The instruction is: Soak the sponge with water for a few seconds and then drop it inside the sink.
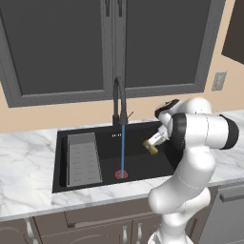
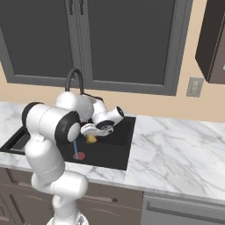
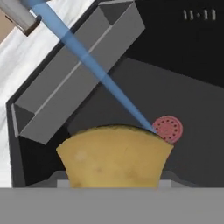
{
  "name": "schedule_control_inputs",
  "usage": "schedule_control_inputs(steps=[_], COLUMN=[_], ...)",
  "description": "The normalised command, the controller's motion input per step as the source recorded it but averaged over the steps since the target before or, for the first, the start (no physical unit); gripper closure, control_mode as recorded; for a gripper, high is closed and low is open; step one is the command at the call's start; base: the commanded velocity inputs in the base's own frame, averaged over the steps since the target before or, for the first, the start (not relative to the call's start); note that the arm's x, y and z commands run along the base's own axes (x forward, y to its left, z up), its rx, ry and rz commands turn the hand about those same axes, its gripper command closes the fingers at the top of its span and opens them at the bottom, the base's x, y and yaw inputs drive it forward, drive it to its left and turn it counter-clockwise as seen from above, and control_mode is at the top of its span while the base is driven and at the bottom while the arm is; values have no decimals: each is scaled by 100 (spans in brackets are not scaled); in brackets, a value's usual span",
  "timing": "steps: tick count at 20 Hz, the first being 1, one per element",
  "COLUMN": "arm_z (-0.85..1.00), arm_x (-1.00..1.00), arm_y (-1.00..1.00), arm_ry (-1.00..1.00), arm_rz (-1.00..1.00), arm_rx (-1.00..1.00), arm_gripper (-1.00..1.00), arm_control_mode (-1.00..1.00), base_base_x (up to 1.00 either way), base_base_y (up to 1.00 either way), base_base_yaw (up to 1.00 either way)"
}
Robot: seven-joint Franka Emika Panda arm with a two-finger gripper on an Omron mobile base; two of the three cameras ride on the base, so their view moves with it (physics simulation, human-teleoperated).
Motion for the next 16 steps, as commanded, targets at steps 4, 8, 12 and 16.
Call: schedule_control_inputs(steps=[4,8,12,16], arm_z=[-10,-18,-15,-7], arm_x=[8,6,1,0], arm_y=[-2,0,0,0], arm_ry=[28,18,9,2], arm_rz=[-17,-19,-19,-19], arm_rx=[-7,-13,-17,-19], arm_gripper=[100,100,100,100], arm_control_mode=[-100,-100,-100,-100], base_base_x=[0,0,0,0], base_base_y=[0,0,0,0], base_base_yaw=[0,0,0,0])
